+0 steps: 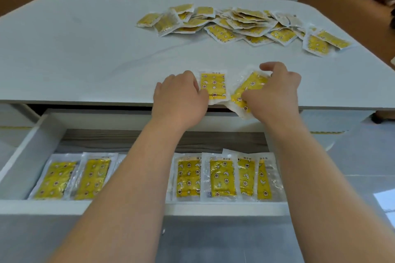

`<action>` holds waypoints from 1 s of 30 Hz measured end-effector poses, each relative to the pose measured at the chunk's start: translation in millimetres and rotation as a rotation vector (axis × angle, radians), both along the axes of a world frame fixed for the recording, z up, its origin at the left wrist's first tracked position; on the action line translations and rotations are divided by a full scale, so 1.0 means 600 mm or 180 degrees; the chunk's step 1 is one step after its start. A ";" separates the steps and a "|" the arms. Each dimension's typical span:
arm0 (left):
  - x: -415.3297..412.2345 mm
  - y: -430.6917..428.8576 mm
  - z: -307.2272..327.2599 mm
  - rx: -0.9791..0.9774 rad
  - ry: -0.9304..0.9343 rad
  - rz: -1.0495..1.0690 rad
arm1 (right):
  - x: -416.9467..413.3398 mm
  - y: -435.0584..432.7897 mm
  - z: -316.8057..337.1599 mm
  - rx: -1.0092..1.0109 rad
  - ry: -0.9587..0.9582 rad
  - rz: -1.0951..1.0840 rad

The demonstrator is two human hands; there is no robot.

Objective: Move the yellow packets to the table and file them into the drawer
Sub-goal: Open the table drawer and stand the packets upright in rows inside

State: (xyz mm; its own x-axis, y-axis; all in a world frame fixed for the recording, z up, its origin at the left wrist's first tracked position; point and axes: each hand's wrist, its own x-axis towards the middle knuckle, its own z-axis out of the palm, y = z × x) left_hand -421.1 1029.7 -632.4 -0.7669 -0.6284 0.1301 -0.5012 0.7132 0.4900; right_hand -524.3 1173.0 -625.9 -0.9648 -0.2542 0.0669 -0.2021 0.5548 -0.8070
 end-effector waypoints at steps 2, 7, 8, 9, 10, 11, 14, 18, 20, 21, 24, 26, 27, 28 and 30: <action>-0.003 0.000 -0.001 -0.0131 0.0088 0.0085 | 0.010 0.003 -0.001 0.0056 0.0040 0.0050; -0.001 -0.009 -0.014 -0.0029 0.0074 -0.0155 | 0.016 0.029 0.004 0.0167 -0.0029 0.0270; 0.000 -0.014 -0.015 0.0010 0.0024 -0.0258 | 0.014 0.033 0.006 0.0194 -0.0057 0.0272; 0.001 -0.018 -0.013 0.0062 -0.0026 -0.0351 | 0.013 0.036 0.010 0.0220 -0.0094 0.0262; 0.002 -0.021 -0.009 0.0141 -0.0067 -0.0417 | 0.012 0.036 0.013 0.0233 -0.0125 0.0249; 0.004 -0.022 -0.007 0.0240 -0.0086 -0.0454 | 0.012 0.034 0.015 0.0237 -0.0138 0.0245; 0.013 -0.019 -0.004 0.0381 -0.0042 -0.0528 | 0.020 0.027 0.016 0.0327 -0.0061 0.0343; 0.027 -0.016 0.005 0.0319 0.0027 -0.0705 | 0.034 0.019 0.012 0.0430 -0.0019 0.0605; 0.028 -0.013 0.007 0.0276 0.0007 -0.0803 | 0.036 0.017 0.011 0.0487 -0.0040 0.0691; 0.027 -0.011 0.005 0.0261 -0.0019 -0.0820 | 0.035 0.015 0.010 0.0497 -0.0035 0.0721; 0.024 -0.004 -0.003 0.0252 -0.0021 -0.0748 | 0.033 0.013 0.012 0.0481 0.0008 0.0799; 0.023 0.002 -0.004 0.0370 0.0231 -0.0738 | 0.035 0.012 0.015 0.0451 0.0079 0.0831; 0.024 0.006 -0.003 0.0421 0.0383 -0.0761 | 0.036 0.012 0.017 0.0434 0.0132 0.0849; 0.024 0.012 -0.001 0.0439 0.0510 -0.0795 | 0.038 0.011 0.018 0.0421 0.0178 0.0869; 0.025 0.026 0.002 0.0418 0.0705 -0.0863 | 0.043 0.009 0.020 0.0413 0.0231 0.0917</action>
State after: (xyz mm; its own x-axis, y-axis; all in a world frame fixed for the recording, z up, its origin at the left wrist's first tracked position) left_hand -405.8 1045.3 -631.4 -0.8700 -0.4288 0.2432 -0.1744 0.7292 0.6616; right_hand -498.8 1178.2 -614.1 -0.8458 -0.5271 0.0821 -0.4203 0.5638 -0.7109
